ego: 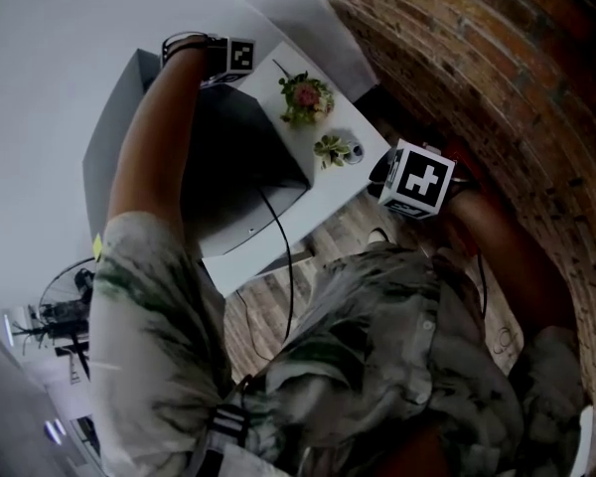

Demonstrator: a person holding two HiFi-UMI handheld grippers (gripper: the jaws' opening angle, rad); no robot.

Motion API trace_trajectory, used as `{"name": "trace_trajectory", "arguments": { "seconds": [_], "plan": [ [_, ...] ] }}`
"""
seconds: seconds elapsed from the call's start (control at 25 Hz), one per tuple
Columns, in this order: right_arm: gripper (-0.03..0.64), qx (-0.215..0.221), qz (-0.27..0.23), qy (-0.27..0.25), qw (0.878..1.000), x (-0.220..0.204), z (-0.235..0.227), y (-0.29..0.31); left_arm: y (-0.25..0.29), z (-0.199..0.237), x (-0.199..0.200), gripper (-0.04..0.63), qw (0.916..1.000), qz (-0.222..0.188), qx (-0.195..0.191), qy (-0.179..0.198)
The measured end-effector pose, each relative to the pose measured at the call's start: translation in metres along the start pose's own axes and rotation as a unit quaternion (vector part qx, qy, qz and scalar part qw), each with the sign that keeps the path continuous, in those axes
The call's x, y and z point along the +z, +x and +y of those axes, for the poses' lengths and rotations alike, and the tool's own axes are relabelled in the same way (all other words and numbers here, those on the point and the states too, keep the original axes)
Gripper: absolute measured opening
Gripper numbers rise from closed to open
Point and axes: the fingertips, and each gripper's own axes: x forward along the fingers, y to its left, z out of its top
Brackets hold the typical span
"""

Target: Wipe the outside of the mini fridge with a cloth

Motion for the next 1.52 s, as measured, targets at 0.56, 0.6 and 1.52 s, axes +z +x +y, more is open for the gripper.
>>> {"name": "trace_trajectory", "arguments": {
  "seconds": [0.56, 0.6, 1.52],
  "plan": [
    [0.080, 0.003, 0.009, 0.032, 0.999, -0.027, 0.002, -0.006, 0.039, -0.073, 0.121, 0.130, 0.9981, -0.014, -0.047, 0.038],
    [0.080, 0.002, 0.011, 0.036, 0.999, -0.029, 0.002, -0.006, 0.043, -0.076, 0.126, 0.130, 0.9981, -0.016, -0.048, 0.035],
    [0.078, 0.007, 0.051, 0.058, 0.997, -0.045, 0.004, 0.012, 0.076, -0.111, 0.217, 0.130, 0.9802, -0.149, -0.118, -0.056]
  ]
}}
